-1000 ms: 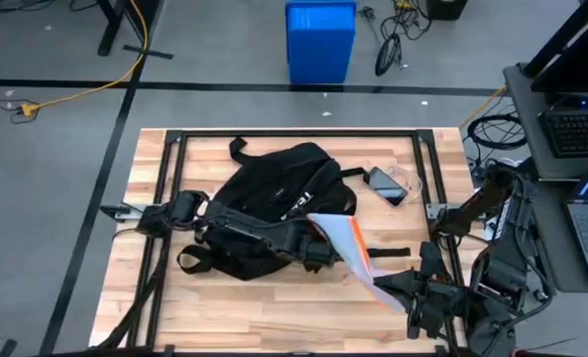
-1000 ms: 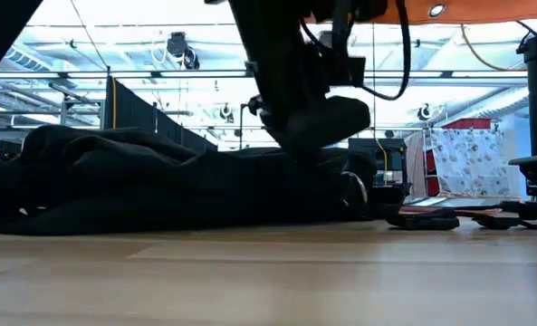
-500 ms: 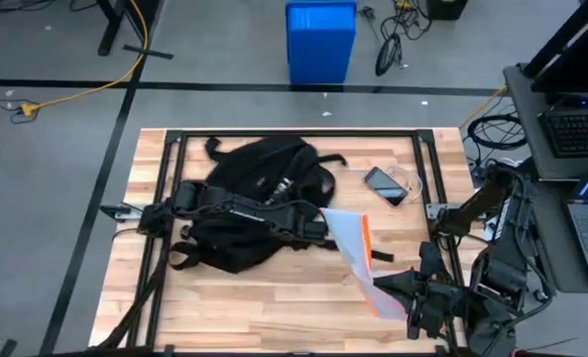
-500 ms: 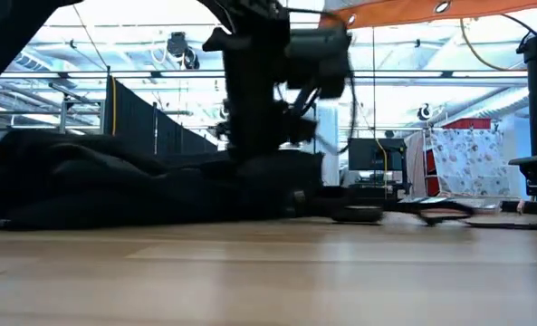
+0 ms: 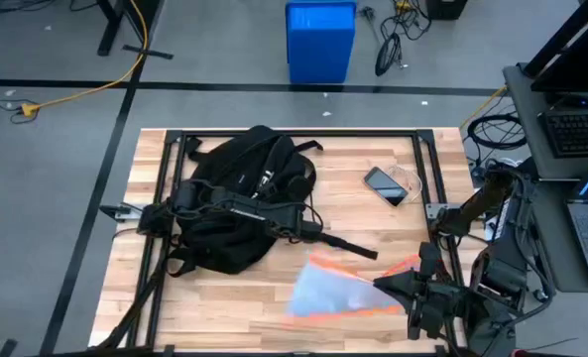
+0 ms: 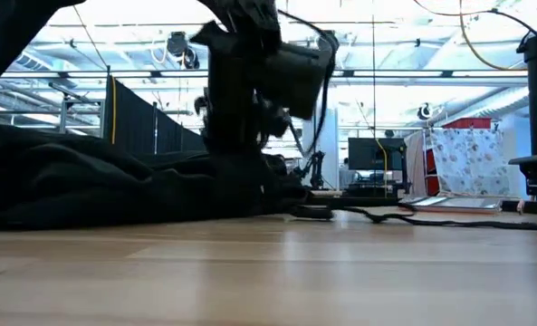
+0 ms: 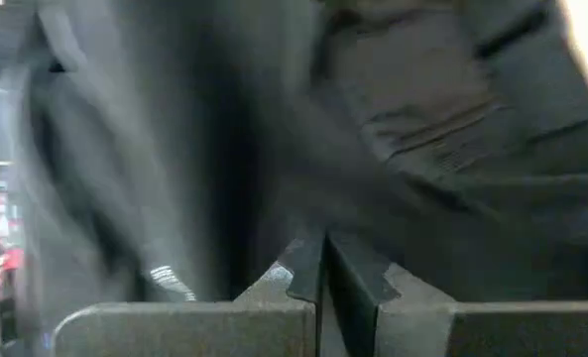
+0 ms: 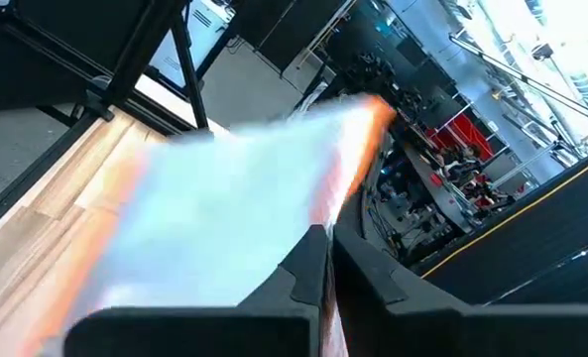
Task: Unpack backpack
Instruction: Remove the zip bag from the black backpack
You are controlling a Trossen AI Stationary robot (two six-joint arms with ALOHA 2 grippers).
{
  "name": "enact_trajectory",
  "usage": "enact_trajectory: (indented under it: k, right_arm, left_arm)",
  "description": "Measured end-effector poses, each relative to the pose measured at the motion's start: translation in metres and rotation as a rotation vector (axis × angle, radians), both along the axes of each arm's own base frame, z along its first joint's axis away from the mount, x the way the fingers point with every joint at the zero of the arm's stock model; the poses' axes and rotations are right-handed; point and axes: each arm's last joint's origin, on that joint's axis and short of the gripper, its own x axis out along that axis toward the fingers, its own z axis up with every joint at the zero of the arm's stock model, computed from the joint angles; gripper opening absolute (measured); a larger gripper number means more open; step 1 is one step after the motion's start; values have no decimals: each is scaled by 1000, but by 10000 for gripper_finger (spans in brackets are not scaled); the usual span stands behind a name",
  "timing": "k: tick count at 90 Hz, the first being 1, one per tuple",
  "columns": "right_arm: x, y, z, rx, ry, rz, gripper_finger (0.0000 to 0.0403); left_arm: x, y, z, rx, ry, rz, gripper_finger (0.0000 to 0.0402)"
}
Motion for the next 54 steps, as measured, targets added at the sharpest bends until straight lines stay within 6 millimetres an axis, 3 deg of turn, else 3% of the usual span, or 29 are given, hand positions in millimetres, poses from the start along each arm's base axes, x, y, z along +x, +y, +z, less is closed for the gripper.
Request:
enact_trajectory:
  k: [27,41,54]
  right_arm:
    - [1,-1,-1,13,5,-4,0]
    - [4,-3,-2,27,14,-1,0]
    - [7,-3,-3,45,29,13,0]
  left_arm:
    - [-25,-49,68,27,-186,-46,11]
    - [-43,-69,99,44,-300,-90,45]
    - [-56,-75,122,141,-402,-120,88]
